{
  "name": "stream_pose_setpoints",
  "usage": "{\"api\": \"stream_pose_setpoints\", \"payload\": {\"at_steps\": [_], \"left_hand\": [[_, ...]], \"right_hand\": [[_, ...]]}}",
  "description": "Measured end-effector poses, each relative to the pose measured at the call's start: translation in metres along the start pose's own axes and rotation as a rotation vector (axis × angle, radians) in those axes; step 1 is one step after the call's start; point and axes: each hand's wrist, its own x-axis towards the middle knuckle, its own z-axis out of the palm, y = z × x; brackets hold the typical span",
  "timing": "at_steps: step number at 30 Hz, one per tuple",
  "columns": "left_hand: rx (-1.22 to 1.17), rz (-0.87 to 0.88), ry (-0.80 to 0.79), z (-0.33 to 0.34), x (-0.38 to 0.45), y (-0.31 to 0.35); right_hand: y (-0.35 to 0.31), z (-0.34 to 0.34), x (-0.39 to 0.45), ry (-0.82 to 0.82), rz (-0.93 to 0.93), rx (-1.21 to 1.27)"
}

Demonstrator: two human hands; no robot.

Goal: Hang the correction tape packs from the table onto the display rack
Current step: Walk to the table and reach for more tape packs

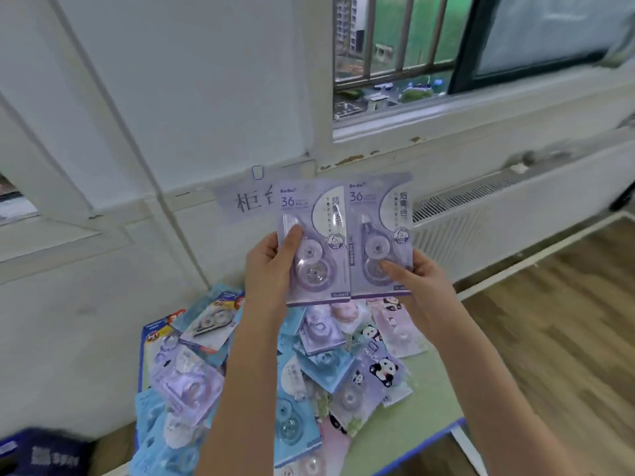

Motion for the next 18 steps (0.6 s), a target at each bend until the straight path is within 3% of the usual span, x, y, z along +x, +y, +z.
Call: {"api": "stream_pose_setpoints", "payload": {"at_steps": [9, 18], "left_hand": [[-0.116, 0.021, -0.4, 0.167, -0.048, 0.012], [-0.242, -0.001, -0.843, 0.364, -0.229, 0.016]], "right_hand": [[-0.093, -0.108, -0.108, 0.338, -0.358, -0.015], [-0.162, -0.261, -0.309, 0.735, -0.556, -0.102]]}}
